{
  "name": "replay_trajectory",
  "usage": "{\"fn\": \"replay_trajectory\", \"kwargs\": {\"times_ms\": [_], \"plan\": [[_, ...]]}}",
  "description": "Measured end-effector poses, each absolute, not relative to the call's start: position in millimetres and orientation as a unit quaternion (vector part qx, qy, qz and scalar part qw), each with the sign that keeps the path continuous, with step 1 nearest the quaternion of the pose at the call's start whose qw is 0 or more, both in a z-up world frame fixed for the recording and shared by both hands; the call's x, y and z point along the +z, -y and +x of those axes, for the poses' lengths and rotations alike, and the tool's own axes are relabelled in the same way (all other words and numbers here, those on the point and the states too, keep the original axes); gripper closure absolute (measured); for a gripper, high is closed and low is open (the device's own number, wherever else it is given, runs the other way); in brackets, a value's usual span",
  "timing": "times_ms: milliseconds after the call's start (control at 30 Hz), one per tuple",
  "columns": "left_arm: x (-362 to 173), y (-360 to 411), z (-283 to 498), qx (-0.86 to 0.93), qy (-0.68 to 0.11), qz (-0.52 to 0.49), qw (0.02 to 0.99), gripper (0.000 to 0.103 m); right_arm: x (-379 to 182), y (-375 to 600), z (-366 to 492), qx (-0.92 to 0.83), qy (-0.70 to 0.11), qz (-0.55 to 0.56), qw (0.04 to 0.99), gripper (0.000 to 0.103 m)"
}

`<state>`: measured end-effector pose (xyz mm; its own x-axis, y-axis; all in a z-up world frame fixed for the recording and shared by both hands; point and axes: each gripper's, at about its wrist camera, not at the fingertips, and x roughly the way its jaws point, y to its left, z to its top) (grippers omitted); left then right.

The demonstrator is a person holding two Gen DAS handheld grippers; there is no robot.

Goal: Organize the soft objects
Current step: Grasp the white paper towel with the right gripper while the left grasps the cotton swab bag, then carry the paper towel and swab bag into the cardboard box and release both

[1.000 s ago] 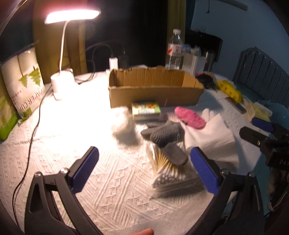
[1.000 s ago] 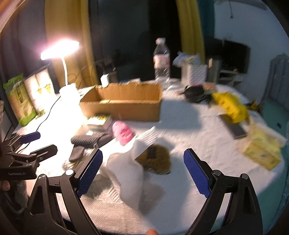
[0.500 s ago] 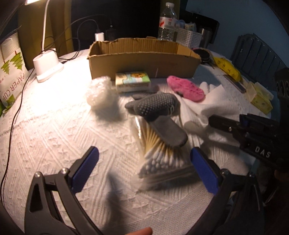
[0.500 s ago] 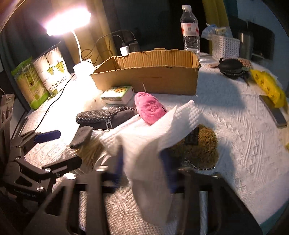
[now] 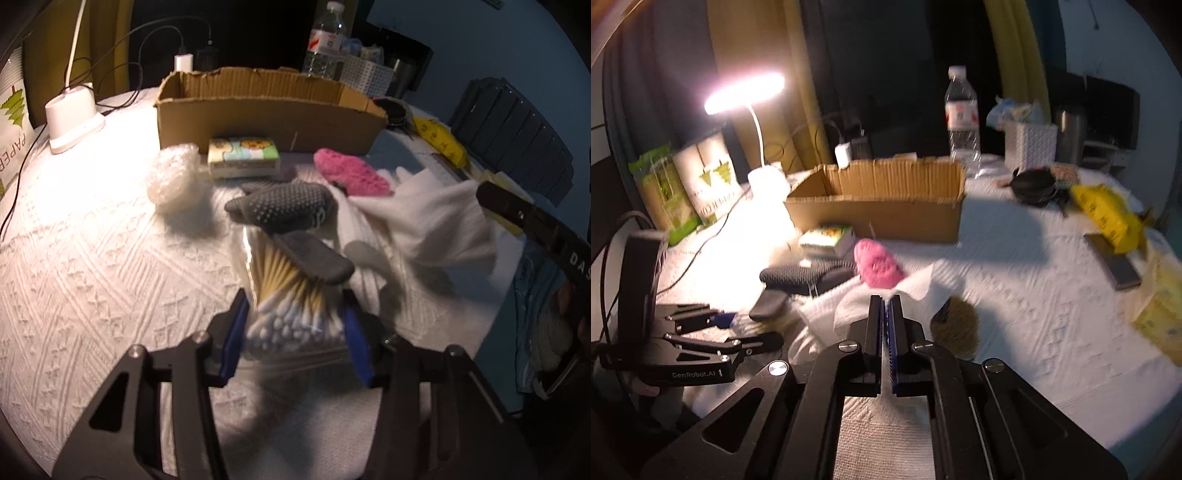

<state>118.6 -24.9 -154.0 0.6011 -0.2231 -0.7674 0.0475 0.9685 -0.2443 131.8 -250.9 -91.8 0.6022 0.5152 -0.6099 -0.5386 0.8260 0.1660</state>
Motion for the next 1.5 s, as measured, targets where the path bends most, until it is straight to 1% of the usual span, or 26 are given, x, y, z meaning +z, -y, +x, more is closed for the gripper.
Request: {"fn": "replay_trajectory", "kwargs": {"times_ms": [133,267,300,333,400,467,833,867,900,933,1100,1400,1500], "plan": [[-137.4,23.1,108.7,-0.081,-0.417,-0.096,0.9,0.055,-71.0,258.7,127.4,0.29,-0.308,-0.022,0.906,0.1],[-127.2,18.1,101.6,-0.082,-0.405,-0.097,0.906,0.056,-68.9,253.9,127.0,0.292,-0.31,-0.03,0.904,0.099],[-124.4,16.0,99.7,-0.081,-0.401,-0.098,0.907,0.056,-73.8,250.8,127.4,0.298,-0.318,-0.03,0.9,0.09],[-123.2,14.1,97.0,-0.08,-0.399,-0.099,0.908,0.056,-79.3,246.7,129.4,0.301,-0.329,-0.032,0.894,0.067],[-122.1,11.5,92.8,-0.078,-0.394,-0.101,0.91,0.056,-94.7,238.0,133.0,0.301,-0.352,-0.037,0.886,0.041],[-119.9,6.3,88.5,-0.076,-0.388,-0.105,0.913,0.056,-108.7,228.7,136.3,0.305,-0.368,-0.038,0.878,0.041],[-110.1,-20.4,75.6,-0.059,-0.358,-0.119,0.924,0.056,-151.2,191.4,150.0,0.29,-0.388,-0.11,0.868,0.042],[-109.8,-21.8,75.2,-0.057,-0.356,-0.12,0.925,0.056,-151.4,189.6,149.7,0.292,-0.385,-0.113,0.868,0.047],[-108.9,-23.7,75.6,-0.056,-0.355,-0.121,0.925,0.056,-151.6,188.4,150.0,0.296,-0.385,-0.113,0.867,0.072],[-108.3,-24.5,75.1,-0.055,-0.354,-0.121,0.926,0.056,-152.5,187.6,150.7,0.302,-0.393,-0.113,0.861,0.095],[-98.3,-23.6,77.6,-0.057,-0.341,-0.113,0.931,0.056,-142.7,193.4,145.8,0.309,-0.388,-0.109,0.861,0.095],[-73.4,-20.7,96.8,-0.058,-0.314,-0.1,0.942,0.056,-74.0,223.8,137.2,0.316,-0.325,-0.077,0.888,0.095],[-64.7,-19.2,106.4,-0.059,-0.305,-0.094,0.946,0.056,-59.1,228.3,141.5,0.318,-0.31,-0.074,0.893,0.095]]}}
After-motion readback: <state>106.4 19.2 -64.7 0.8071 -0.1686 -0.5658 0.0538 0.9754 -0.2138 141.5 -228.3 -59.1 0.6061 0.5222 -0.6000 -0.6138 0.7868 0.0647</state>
